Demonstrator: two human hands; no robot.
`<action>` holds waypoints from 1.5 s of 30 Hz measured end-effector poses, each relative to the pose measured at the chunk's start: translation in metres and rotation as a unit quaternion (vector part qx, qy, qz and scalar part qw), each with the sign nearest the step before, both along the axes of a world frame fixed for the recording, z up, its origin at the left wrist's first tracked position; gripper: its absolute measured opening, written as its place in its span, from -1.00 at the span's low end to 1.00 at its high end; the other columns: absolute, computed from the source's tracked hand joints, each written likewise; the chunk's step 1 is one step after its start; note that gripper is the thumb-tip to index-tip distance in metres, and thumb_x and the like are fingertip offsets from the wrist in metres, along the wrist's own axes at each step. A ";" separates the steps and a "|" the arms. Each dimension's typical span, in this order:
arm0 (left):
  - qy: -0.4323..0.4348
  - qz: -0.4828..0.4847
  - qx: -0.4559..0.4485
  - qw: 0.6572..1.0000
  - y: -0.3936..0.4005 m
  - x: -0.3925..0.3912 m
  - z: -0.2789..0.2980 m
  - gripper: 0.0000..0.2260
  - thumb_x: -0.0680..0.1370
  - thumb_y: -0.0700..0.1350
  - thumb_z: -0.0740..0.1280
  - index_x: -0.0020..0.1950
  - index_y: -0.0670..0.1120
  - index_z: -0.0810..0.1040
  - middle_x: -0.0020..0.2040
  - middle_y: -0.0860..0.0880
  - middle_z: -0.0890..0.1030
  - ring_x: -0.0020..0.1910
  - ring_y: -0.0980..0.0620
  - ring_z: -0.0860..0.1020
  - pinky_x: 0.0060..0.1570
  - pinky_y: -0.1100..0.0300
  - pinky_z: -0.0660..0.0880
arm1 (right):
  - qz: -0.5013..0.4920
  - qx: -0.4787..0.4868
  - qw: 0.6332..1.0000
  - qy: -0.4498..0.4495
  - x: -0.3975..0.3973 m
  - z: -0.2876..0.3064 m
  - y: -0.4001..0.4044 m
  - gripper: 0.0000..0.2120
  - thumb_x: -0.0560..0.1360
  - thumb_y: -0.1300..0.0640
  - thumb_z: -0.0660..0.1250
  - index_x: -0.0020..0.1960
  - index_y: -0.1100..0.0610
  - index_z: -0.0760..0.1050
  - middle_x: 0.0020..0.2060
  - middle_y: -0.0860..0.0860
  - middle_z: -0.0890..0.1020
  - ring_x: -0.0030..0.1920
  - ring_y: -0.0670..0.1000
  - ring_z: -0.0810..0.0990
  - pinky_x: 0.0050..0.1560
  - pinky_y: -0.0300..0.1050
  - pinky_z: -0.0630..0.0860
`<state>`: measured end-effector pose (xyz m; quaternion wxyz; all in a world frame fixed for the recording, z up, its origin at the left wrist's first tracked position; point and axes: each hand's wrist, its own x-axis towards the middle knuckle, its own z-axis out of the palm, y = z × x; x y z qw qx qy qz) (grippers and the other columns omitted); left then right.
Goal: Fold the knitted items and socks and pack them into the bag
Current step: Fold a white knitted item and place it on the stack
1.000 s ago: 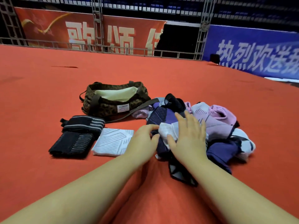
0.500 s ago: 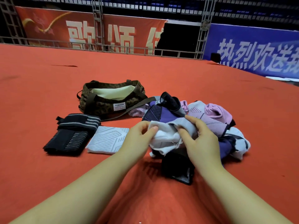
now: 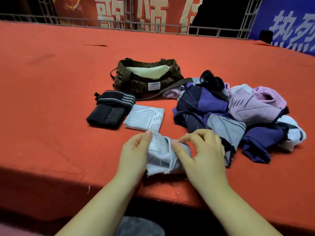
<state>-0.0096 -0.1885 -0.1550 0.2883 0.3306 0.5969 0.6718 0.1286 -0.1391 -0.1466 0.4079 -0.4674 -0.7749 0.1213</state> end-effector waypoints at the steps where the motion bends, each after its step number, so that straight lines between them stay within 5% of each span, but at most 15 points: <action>1: -0.005 0.006 0.000 1.000 -0.002 0.001 -0.001 -0.78 0.58 -0.08 0.26 -0.12 -0.15 0.63 -0.17 -0.11 0.68 -0.17 0.00 0.59 -0.04 0.06 0.50 | 0.013 -0.007 1.000 -0.017 -0.004 -0.002 -0.001 -0.56 0.36 -0.36 0.12 -0.13 -0.08 0.58 -0.10 -0.13 0.48 0.01 -0.03 0.44 0.09 -0.11 0.25; 7: -0.054 -0.052 0.006 0.997 -0.010 0.012 -0.013 -0.69 0.48 0.11 0.35 -0.08 -0.13 0.64 -0.14 -0.20 0.67 -0.07 -0.22 0.63 0.02 -0.22 0.53 | 0.053 -0.065 0.993 -0.082 -0.017 -0.008 -0.007 -0.39 0.38 -0.38 -0.05 0.06 -0.08 0.61 0.05 -0.16 0.62 0.15 -0.06 0.49 0.32 0.04 0.26; 11: 0.021 -0.054 0.026 0.998 -0.015 0.015 -0.016 -0.73 0.50 0.08 0.33 -0.08 -0.12 0.63 -0.17 -0.06 0.68 -0.14 -0.01 0.63 -0.07 0.10 0.54 | 0.045 -0.049 0.996 -0.060 -0.018 -0.006 -0.011 -0.51 0.47 -0.18 -0.02 -0.11 0.00 0.64 -0.11 -0.07 0.67 0.01 -0.04 0.56 0.32 0.07 0.28; 14: 0.052 -0.012 0.053 0.997 -0.021 0.014 -0.014 -0.80 0.60 -0.04 0.25 -0.09 -0.11 0.60 -0.21 -0.01 0.66 -0.20 0.09 0.60 -0.16 0.26 0.50 | 0.032 -0.084 0.996 -0.016 -0.012 0.002 -0.008 -0.66 0.59 -0.03 0.13 -0.14 0.05 0.61 -0.23 0.02 0.65 -0.14 0.01 0.51 0.04 -0.08 0.35; 18: -0.047 0.068 0.083 0.993 -0.019 0.008 -0.015 -0.74 0.63 -0.07 0.18 -0.16 -0.07 0.60 -0.18 -0.17 0.66 -0.16 -0.10 0.60 -0.08 0.01 0.51 | 0.005 -0.123 0.987 0.105 0.000 0.005 -0.003 -0.65 0.60 0.04 0.14 -0.31 0.13 0.45 -0.38 0.03 0.54 -0.26 0.10 0.47 -0.24 -0.04 0.25; 23: -0.197 0.118 0.096 0.969 -0.014 -0.005 -0.012 -0.73 0.65 -0.17 0.12 -0.19 -0.11 0.51 -0.38 0.02 0.64 -0.35 0.10 0.60 -0.20 0.18 0.52 | -0.014 -0.135 0.962 0.236 0.009 -0.003 -0.009 -0.61 0.60 -0.02 0.11 -0.15 0.16 0.63 -0.27 -0.04 0.68 -0.19 -0.05 0.62 -0.14 -0.13 0.48; 28: -0.251 0.143 0.082 0.954 -0.010 -0.019 -0.001 -0.76 0.65 -0.16 0.13 -0.15 -0.11 0.51 -0.41 0.05 0.64 -0.38 0.13 0.62 -0.08 0.05 0.52 | -0.058 -0.132 0.929 0.340 0.016 0.001 -0.007 -0.63 0.62 0.05 0.12 -0.23 0.03 0.63 -0.33 -0.13 0.69 -0.22 -0.13 0.65 -0.14 -0.21 0.52; 32: -0.285 0.157 0.065 0.943 -0.011 -0.034 0.000 -0.79 0.64 -0.13 0.16 -0.09 -0.11 0.54 -0.10 -0.16 0.65 0.01 -0.17 0.62 0.18 -0.22 0.47 | -0.076 -0.192 0.882 0.424 0.026 0.009 -0.001 -0.62 0.64 0.10 0.12 -0.27 0.05 0.56 -0.44 -0.15 0.64 -0.39 -0.22 0.60 -0.35 -0.33 0.52; 35: -0.276 0.171 0.057 0.944 -0.011 -0.042 0.002 -0.79 0.64 -0.14 0.17 -0.14 -0.10 0.53 -0.13 -0.14 0.63 -0.05 -0.16 0.60 0.18 -0.23 0.46 | -0.103 -0.169 0.905 0.375 0.034 0.010 -0.001 -0.64 0.64 0.08 0.11 -0.25 0.09 0.55 -0.35 -0.07 0.61 -0.38 -0.20 0.56 -0.30 -0.29 0.51; 38: -0.165 0.176 0.029 0.970 -0.011 -0.050 0.000 -0.76 0.63 -0.14 0.18 -0.20 -0.08 0.54 -0.18 -0.10 0.61 -0.11 -0.11 0.57 0.06 -0.06 0.52 | -0.118 -0.102 0.945 0.286 0.038 0.009 -0.003 -0.66 0.64 0.08 0.10 -0.18 0.14 0.55 -0.33 -0.05 0.56 -0.34 -0.15 0.47 -0.30 -0.32 0.34; 42: 0.155 0.093 -0.148 0.972 -0.011 -0.060 -0.010 -0.82 0.61 -0.13 0.21 -0.14 -0.12 0.54 -0.20 -0.07 0.56 -0.15 -0.02 0.48 -0.19 0.17 0.30 | -0.058 -0.175 0.975 0.123 0.040 0.000 -0.002 -0.60 0.59 -0.04 0.17 -0.20 0.21 0.60 -0.29 0.11 0.65 -0.21 0.12 0.56 -0.18 -0.07 0.41; 45: 0.303 0.088 -0.174 0.933 -0.016 -0.056 -0.012 -0.72 0.57 -0.12 0.28 0.28 -0.12 0.49 0.13 -0.13 0.58 0.14 -0.09 0.51 0.13 0.19 0.34 | -0.035 -0.217 0.969 0.113 0.038 -0.006 -0.002 -0.81 0.55 -0.02 0.26 -0.04 0.07 0.57 -0.27 -0.07 0.63 -0.16 -0.04 0.60 -0.11 -0.17 0.45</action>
